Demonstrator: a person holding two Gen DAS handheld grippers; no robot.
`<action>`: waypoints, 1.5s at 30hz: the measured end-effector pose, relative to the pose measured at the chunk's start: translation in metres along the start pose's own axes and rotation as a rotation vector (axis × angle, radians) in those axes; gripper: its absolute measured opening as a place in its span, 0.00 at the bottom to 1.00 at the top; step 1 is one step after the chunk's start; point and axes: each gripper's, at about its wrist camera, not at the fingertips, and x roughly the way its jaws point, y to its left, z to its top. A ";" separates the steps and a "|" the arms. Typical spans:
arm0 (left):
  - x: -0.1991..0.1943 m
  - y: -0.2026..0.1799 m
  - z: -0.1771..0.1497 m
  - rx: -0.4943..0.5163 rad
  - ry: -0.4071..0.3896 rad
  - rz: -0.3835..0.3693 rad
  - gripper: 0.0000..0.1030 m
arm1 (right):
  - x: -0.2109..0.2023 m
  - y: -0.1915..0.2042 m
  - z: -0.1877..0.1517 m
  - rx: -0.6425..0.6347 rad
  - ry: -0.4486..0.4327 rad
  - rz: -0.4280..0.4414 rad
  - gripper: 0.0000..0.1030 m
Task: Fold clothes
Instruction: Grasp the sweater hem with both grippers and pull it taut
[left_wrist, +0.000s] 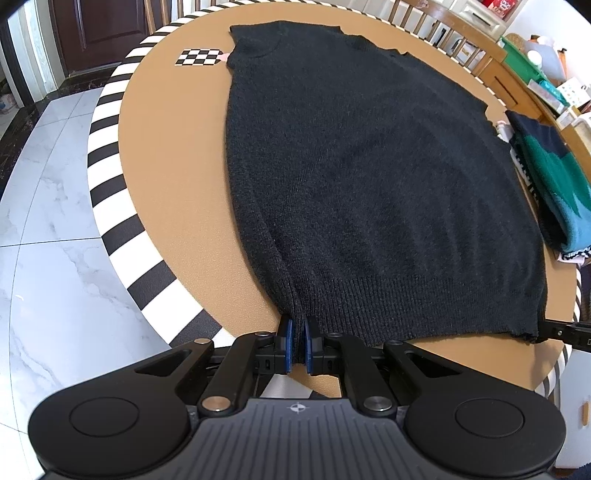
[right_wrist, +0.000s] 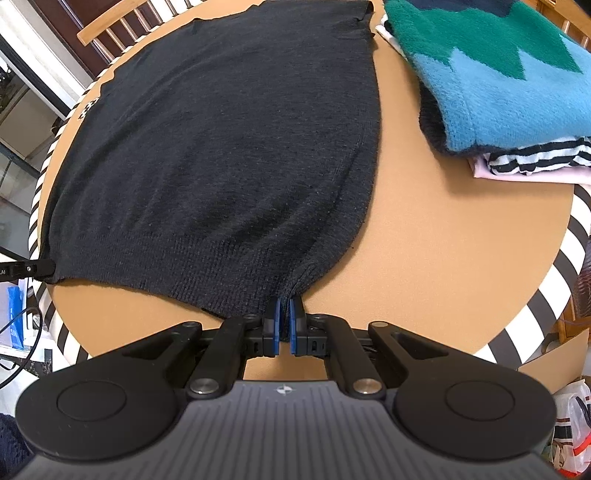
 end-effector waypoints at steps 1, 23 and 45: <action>0.000 0.001 0.000 0.001 0.003 -0.002 0.07 | 0.000 0.000 0.000 0.005 -0.001 0.000 0.05; -0.001 -0.005 -0.002 -0.021 0.004 0.037 0.08 | 0.003 0.002 0.008 -0.012 0.041 0.010 0.04; 0.002 -0.016 0.000 0.051 0.008 0.094 0.07 | 0.003 0.003 0.010 -0.089 0.063 0.022 0.05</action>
